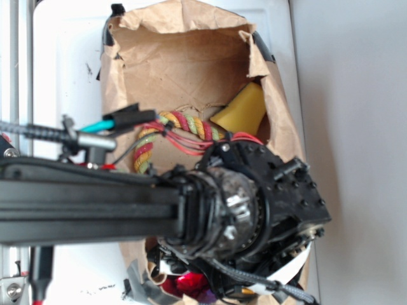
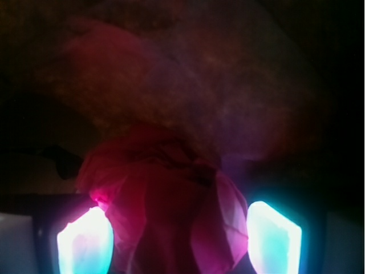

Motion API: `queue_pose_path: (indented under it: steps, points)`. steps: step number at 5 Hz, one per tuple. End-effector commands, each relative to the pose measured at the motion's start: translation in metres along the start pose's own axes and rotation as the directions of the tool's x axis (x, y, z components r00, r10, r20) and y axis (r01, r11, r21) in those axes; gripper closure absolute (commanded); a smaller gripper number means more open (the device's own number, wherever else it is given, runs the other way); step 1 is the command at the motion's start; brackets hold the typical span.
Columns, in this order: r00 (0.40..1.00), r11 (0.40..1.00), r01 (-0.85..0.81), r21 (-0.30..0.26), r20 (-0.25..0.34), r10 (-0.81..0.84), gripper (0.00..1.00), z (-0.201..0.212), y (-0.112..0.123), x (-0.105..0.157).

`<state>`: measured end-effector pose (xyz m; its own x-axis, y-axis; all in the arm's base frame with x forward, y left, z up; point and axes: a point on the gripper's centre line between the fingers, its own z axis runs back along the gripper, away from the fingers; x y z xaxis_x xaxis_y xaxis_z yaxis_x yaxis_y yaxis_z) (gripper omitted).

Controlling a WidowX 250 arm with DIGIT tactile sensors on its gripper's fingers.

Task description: Grab the red paper.

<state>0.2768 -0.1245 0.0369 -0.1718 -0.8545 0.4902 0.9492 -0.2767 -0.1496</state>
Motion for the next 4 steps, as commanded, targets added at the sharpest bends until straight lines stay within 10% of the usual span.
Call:
queue_pose_path:
  steps: [1,2,4]
  points:
    - [0.99,0.991,0.136,-0.01,0.039,-0.136,0.0,-0.0001,-0.018,0.0484]
    - [0.994,0.993,0.11,0.038,0.011,-0.111,1.0,0.0045,-0.0207,0.0489]
    - [0.995,0.993,0.096,0.073,0.007,-0.096,1.0,0.0097,-0.0226,0.0448]
